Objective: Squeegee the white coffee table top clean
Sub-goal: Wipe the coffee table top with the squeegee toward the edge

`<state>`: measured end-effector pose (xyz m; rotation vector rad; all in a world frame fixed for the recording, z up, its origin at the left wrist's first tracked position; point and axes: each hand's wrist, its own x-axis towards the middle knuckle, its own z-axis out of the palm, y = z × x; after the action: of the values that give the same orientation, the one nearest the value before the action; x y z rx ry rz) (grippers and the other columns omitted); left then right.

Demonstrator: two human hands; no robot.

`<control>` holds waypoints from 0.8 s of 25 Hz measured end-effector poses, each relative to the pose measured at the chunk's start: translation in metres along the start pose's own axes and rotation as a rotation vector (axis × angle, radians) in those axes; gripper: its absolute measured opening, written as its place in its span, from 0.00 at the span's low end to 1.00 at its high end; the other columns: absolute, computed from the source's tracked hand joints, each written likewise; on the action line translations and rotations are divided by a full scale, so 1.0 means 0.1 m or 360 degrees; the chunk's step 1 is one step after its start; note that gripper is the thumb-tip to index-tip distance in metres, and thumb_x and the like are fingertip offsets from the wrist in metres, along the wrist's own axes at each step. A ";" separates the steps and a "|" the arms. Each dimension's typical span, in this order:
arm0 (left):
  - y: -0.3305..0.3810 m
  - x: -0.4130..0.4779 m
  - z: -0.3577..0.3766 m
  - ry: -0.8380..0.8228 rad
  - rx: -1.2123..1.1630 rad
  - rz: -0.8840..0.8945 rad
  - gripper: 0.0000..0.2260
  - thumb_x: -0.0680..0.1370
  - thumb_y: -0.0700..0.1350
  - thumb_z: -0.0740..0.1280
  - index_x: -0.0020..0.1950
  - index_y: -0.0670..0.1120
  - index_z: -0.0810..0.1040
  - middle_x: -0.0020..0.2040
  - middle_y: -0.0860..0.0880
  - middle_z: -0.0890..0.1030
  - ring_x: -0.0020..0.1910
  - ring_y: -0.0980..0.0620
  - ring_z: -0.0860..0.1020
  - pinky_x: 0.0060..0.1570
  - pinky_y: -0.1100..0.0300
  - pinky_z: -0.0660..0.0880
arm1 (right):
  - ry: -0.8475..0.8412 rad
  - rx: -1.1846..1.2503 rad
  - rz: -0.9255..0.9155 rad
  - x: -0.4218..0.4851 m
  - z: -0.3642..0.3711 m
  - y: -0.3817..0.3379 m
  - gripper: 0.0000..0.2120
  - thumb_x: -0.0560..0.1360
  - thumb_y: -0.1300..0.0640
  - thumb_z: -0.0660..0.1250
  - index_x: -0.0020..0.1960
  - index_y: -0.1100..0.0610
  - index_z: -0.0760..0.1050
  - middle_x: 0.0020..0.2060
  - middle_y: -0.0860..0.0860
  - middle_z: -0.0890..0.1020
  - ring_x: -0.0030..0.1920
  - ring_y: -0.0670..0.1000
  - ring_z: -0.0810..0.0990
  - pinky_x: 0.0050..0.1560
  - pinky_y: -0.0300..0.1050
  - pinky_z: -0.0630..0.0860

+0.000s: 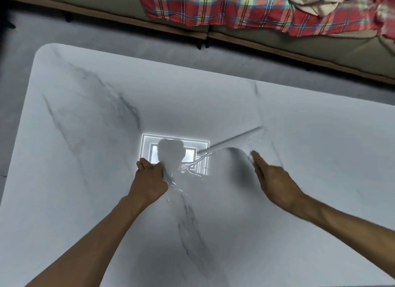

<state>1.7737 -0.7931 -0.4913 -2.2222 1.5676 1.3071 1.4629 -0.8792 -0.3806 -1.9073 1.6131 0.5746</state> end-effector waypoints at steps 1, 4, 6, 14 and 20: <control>0.00 0.00 -0.01 -0.0007 -0.0001 -0.0009 0.05 0.70 0.39 0.60 0.45 0.43 0.67 0.49 0.44 0.60 0.53 0.39 0.67 0.43 0.57 0.66 | -0.0027 -0.0009 -0.0008 -0.13 -0.01 0.02 0.24 0.83 0.51 0.52 0.78 0.47 0.55 0.42 0.58 0.83 0.40 0.60 0.81 0.42 0.46 0.73; 0.04 0.01 -0.02 0.0033 0.0069 -0.0011 0.07 0.73 0.42 0.59 0.48 0.41 0.71 0.50 0.42 0.63 0.54 0.38 0.68 0.43 0.56 0.67 | 0.0195 0.0088 -0.0087 0.01 -0.27 -0.02 0.22 0.82 0.52 0.55 0.76 0.50 0.61 0.48 0.64 0.84 0.45 0.65 0.83 0.47 0.51 0.77; 0.07 -0.01 -0.03 0.0034 0.0131 -0.0012 0.07 0.75 0.42 0.58 0.48 0.41 0.72 0.55 0.35 0.67 0.58 0.34 0.69 0.46 0.54 0.70 | 0.0370 0.0097 -0.0101 0.46 -0.54 -0.19 0.21 0.82 0.54 0.54 0.75 0.54 0.62 0.52 0.67 0.82 0.49 0.68 0.81 0.51 0.56 0.77; 0.10 0.03 -0.04 -0.0085 0.0176 -0.0123 0.15 0.81 0.44 0.55 0.63 0.39 0.73 0.73 0.24 0.55 0.74 0.27 0.57 0.67 0.47 0.67 | 0.0256 0.0174 -0.0009 1.11 -0.64 -0.55 0.17 0.83 0.53 0.50 0.71 0.51 0.64 0.46 0.64 0.80 0.40 0.66 0.80 0.36 0.56 0.78; 0.16 0.03 -0.10 0.0001 -0.0027 -0.0139 0.14 0.79 0.45 0.60 0.61 0.40 0.77 0.69 0.32 0.65 0.68 0.35 0.66 0.64 0.45 0.69 | -0.0006 0.0212 0.0037 -0.24 -0.04 0.08 0.23 0.82 0.50 0.53 0.77 0.46 0.57 0.40 0.57 0.84 0.38 0.56 0.81 0.46 0.49 0.78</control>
<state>1.7670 -0.8076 -0.4813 -2.2738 1.4473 1.3004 1.4502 -0.8646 -0.3632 -1.7916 1.6309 0.4680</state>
